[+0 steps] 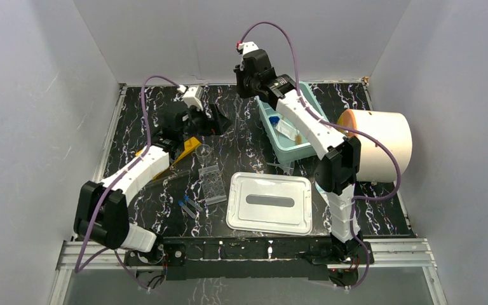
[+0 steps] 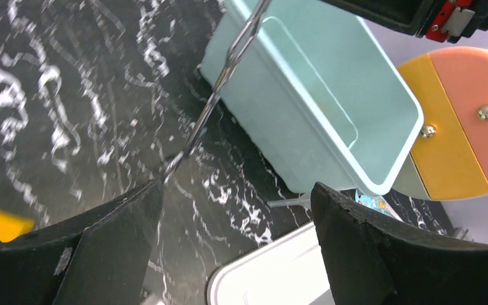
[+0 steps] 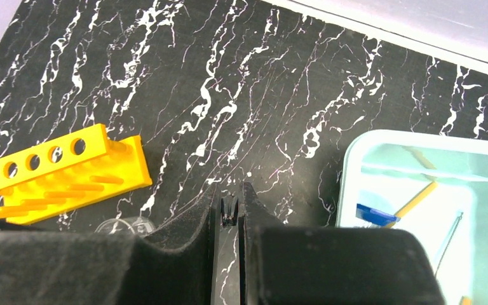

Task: Organize the chemistry lab equipment

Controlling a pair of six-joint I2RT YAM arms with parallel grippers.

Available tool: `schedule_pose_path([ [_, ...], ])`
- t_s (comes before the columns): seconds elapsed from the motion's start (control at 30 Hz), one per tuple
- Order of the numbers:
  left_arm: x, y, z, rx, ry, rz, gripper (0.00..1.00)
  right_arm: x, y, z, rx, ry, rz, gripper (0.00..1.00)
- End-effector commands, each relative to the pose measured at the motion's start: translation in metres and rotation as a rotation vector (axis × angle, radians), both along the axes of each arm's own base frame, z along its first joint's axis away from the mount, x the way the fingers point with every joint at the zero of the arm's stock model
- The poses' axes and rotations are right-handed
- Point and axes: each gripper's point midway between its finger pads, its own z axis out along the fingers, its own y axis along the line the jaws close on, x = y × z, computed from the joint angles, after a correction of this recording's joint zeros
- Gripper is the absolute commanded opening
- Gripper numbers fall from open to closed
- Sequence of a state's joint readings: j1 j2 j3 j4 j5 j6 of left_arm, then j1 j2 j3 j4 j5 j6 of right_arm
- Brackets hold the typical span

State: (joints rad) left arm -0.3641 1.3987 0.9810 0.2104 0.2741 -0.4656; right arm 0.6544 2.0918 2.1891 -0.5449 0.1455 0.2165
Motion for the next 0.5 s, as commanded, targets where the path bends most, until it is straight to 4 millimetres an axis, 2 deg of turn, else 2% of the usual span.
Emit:
schedule_pose_path([
  [0.0, 0.023, -0.024, 0.040, 0.022, -0.297, -0.090, 0.83, -0.019, -0.011, 0.065, 0.095, -0.059, 0.004, 0.00],
  [0.23, 0.040, -0.050, 0.033, 0.040, -0.365, -0.172, 0.78, -0.045, -0.019, 0.074, 0.114, -0.003, 0.030, 0.00],
  [0.33, 0.044, -0.056, 0.034, 0.010, -0.358, -0.188, 0.68, -0.056, -0.021, 0.080, 0.133, 0.016, 0.047, 0.00],
  [0.47, 0.025, -0.078, 0.041, -0.072, -0.348, -0.326, 0.46, -0.069, -0.021, 0.082, 0.152, 0.055, 0.068, 0.00],
])
